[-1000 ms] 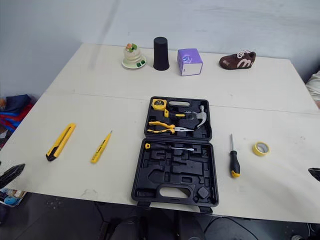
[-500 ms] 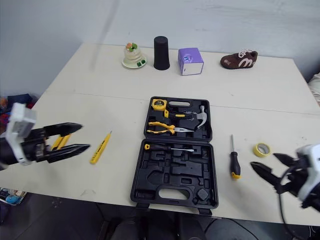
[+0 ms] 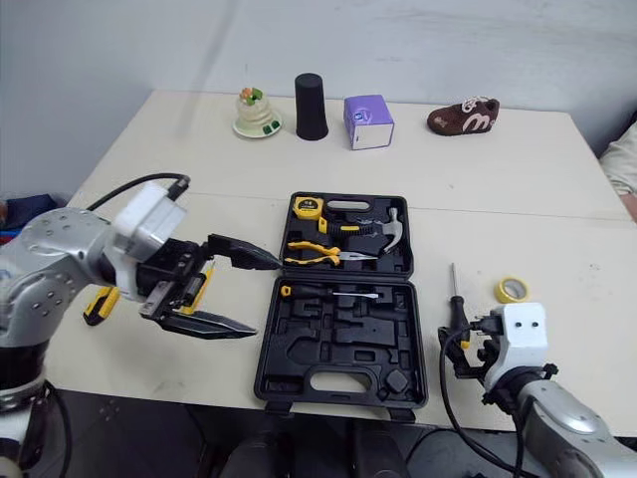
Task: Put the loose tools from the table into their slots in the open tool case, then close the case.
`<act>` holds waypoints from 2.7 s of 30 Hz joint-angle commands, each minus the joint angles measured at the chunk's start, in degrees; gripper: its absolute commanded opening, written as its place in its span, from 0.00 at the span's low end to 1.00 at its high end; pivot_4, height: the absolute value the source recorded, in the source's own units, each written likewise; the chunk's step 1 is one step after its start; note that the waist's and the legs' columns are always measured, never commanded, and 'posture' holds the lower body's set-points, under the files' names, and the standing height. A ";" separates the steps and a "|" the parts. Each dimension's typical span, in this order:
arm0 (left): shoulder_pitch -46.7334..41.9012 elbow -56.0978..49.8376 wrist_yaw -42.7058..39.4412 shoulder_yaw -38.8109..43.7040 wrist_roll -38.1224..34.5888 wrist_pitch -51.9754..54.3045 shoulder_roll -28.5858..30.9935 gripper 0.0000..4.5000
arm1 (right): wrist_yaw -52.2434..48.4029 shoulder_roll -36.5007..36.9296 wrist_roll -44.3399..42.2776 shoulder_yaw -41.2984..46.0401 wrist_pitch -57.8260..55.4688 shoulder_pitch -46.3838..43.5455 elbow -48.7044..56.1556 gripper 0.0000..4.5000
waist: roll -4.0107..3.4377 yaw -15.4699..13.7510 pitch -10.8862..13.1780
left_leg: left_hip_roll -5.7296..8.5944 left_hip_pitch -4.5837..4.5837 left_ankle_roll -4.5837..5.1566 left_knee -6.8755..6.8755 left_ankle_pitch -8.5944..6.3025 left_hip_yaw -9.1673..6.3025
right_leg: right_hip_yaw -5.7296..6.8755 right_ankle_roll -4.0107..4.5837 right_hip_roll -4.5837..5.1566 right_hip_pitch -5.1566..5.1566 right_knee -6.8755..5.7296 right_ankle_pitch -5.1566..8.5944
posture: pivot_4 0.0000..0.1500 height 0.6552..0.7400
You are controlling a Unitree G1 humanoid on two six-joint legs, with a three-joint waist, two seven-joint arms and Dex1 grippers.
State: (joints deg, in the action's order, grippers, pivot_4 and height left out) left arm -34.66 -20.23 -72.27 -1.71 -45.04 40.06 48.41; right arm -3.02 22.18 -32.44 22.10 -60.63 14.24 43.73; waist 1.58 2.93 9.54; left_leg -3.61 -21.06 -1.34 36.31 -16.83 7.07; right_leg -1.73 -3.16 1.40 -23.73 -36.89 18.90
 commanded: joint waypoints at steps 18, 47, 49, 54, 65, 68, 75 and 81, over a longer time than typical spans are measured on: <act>9.18 1.85 -0.57 5.19 5.63 -3.86 5.12 1.00 | -26.79 20.42 -8.78 6.41 9.04 -5.52 0.63 0.23 | 0.10 0.48 0.11 | -0.04 0.11 0.03 0.11 0.07 0.04 | -0.09 -0.10 -0.03 0.00 -0.23 0.01 | 1.00 0.98; 22.79 -6.87 7.80 11.36 6.91 -4.30 8.37 1.00 | -66.02 34.37 14.49 -39.17 24.78 -44.12 -29.66 0.23 | 0.38 0.20 0.60 | -0.11 -0.16 0.44 0.86 -0.47 0.13 | 0.02 -0.03 0.18 -0.06 -0.33 0.15 | 1.00 0.98; 22.67 -7.02 8.06 10.97 6.99 -4.40 8.12 1.00 | -66.25 33.78 13.72 -38.22 24.45 -43.64 -28.66 0.23 | 0.38 0.19 0.60 | -0.11 -0.12 0.45 0.89 -0.47 0.13 | 0.02 0.00 0.18 -0.06 -0.44 0.17 | 1.00 0.98; 22.77 -7.30 8.76 10.04 7.38 -4.98 7.32 1.00 | -65.65 32.44 10.42 -34.36 22.82 -43.46 -27.27 0.74 | 0.38 0.20 0.60 | -0.12 -0.09 0.47 0.92 -0.48 0.11 | 0.02 0.03 0.17 -0.07 -0.56 0.19 | 1.00 0.98; 19.48 -5.03 8.33 7.10 8.45 -6.45 5.59 1.00 | -66.89 20.30 7.20 -28.28 34.02 -42.33 -40.02 0.57 | 0.37 0.17 0.62 | -0.11 -0.06 0.46 1.02 -0.46 0.11 | 0.01 0.01 0.13 -0.05 -0.67 0.18 | 1.00 0.98; 18.17 -3.77 8.13 6.22 9.00 -6.85 4.98 1.00 | -67.65 18.38 8.35 -29.42 36.67 -40.96 -42.84 0.23 | 0.37 0.13 0.62 | -0.10 -0.07 0.44 1.03 -0.45 0.11 | 0.01 0.01 0.12 -0.05 -0.67 0.18 | 1.00 0.98; 16.51 -2.71 7.90 5.11 9.88 -7.68 4.02 1.00 | -67.91 17.67 12.41 -32.60 37.97 -40.69 -45.93 0.01 | 0.36 0.29 0.63 | -0.11 -0.05 0.43 1.12 -0.45 0.16 | -0.04 -0.01 0.13 -0.05 -0.75 0.16 | 1.00 0.98; 17.71 -1.99 7.81 4.31 10.71 -8.49 3.27 1.00 | -65.68 20.37 22.54 -40.40 37.28 -38.40 -48.87 0.01 | 0.57 0.29 0.50 | -0.12 0.26 0.46 1.12 -0.46 0.15 | -0.04 -0.01 0.13 0.19 -0.80 0.16 | 1.00 0.98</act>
State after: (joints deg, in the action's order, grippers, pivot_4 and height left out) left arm -16.98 -21.71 -63.95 2.36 -35.01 32.69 51.76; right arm -68.91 40.50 -15.68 -13.47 -21.62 -27.18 -2.26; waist 2.15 3.23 10.04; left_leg -3.72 -20.60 -0.81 37.39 -17.34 7.23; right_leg -1.78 -3.15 1.55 -23.35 -37.67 19.07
